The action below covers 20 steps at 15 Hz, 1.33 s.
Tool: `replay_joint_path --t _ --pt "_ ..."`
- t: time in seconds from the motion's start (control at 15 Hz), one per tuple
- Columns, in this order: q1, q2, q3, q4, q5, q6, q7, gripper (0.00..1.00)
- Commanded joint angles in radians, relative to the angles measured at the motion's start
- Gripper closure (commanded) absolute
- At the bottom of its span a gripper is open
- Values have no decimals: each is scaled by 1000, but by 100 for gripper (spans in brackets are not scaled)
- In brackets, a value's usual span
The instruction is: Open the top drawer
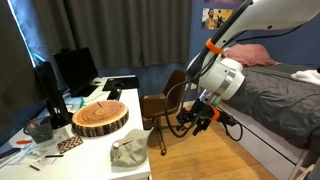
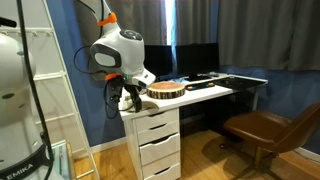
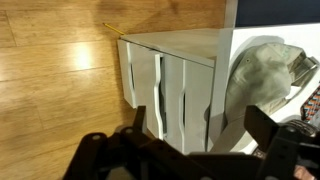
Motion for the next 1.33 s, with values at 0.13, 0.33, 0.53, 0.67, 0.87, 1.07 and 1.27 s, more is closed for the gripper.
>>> replay_joint_path --t 0.13,0.33,0.53,0.67,0.87,1.07,1.27 --pt "1 0 -7 0 4 -5 -13 0" --pt "1 0 -7 1 4 -7 -14 0" --pt "2 59 -25 43 65 -76 -134 0" --pt "3 129 -32 78 140 -119 -255 0" --pt "-17 281 -35 147 321 -167 -457 0" --pt "-46 438 -29 233 500 -225 -642 0" --pt "-189 603 94 348 639 -266 -801 0"
